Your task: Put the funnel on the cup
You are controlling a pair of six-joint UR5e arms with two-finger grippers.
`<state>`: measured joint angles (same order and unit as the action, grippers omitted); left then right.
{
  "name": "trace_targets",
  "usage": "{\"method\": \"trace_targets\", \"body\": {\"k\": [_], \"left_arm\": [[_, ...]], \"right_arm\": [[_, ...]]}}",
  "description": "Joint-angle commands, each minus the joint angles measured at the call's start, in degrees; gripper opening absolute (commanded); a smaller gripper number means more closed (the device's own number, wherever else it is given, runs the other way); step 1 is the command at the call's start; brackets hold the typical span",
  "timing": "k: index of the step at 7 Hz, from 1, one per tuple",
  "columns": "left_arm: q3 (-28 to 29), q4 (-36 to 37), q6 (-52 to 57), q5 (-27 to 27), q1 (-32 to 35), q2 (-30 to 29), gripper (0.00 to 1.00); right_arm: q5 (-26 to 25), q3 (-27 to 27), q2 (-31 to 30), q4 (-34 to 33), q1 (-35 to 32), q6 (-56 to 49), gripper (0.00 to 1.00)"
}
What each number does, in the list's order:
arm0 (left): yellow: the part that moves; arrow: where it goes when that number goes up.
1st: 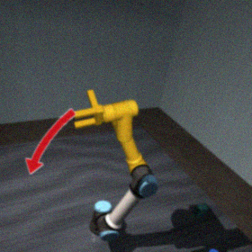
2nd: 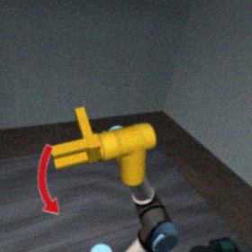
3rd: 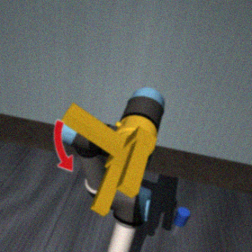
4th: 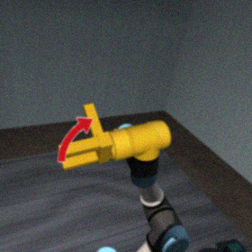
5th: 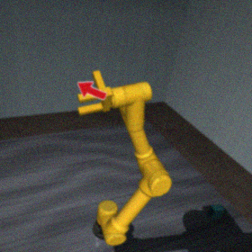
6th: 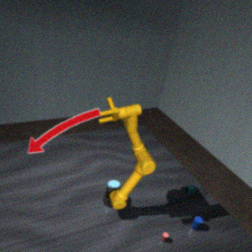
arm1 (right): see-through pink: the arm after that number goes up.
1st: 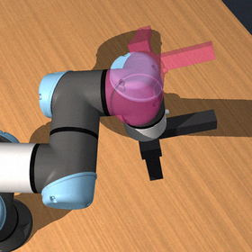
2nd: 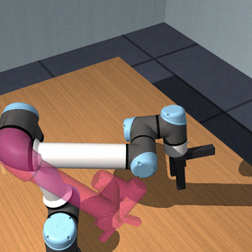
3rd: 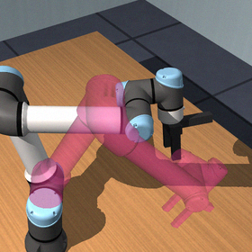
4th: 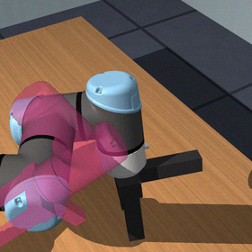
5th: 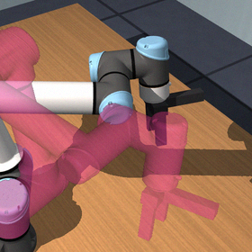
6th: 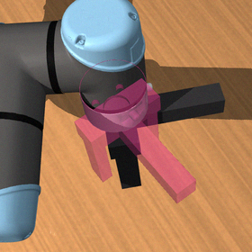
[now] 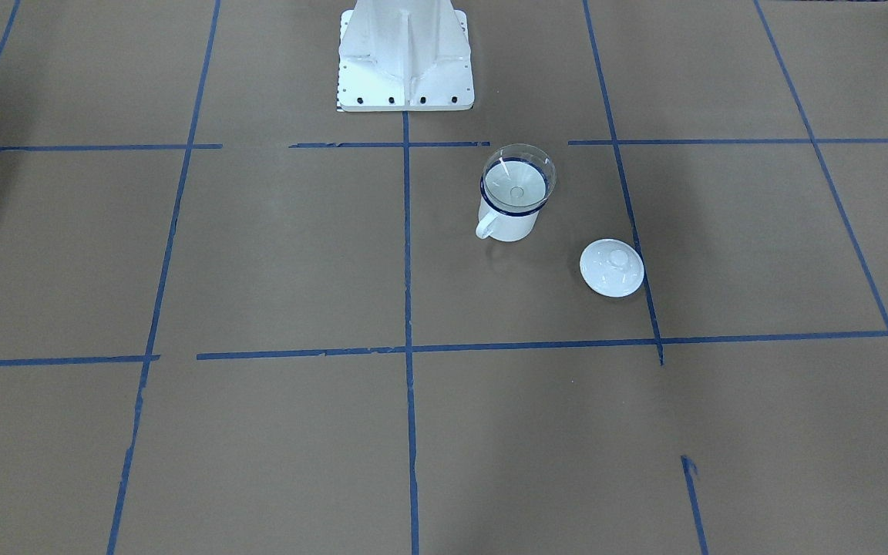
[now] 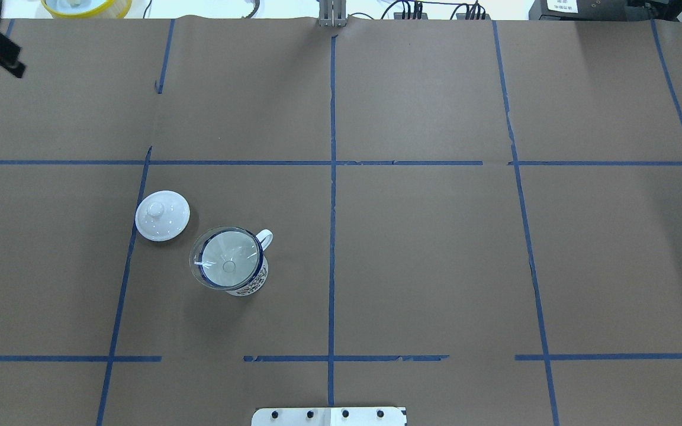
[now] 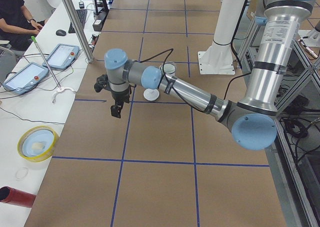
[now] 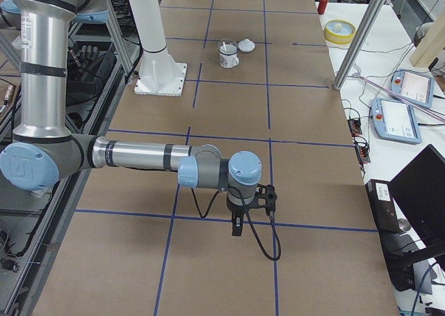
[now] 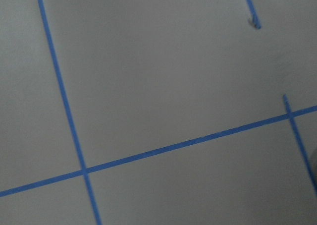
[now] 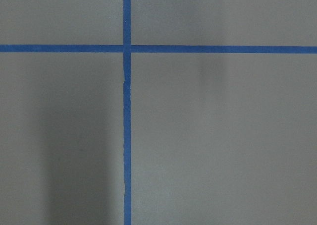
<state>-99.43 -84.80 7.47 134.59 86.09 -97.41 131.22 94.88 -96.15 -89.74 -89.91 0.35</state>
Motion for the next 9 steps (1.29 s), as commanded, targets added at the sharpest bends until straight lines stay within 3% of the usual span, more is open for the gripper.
{"method": "trace_targets", "body": {"k": [1,4,9], "left_arm": [[4.2,-2.2,4.1,0.6,2.5,3.3,1.00],[10.0,-2.1,4.1,0.7,7.3,3.3,1.00],[10.7,-2.0,4.0,0.5,7.3,3.4,1.00]], "right_arm": [[0.0,0.0,0.0,0.0,0.0,0.0,1.00],[0.0,0.0,0.0,0.0,0.0,0.0,1.00],[0.0,0.0,0.0,0.0,0.0,0.0,1.00]]}}
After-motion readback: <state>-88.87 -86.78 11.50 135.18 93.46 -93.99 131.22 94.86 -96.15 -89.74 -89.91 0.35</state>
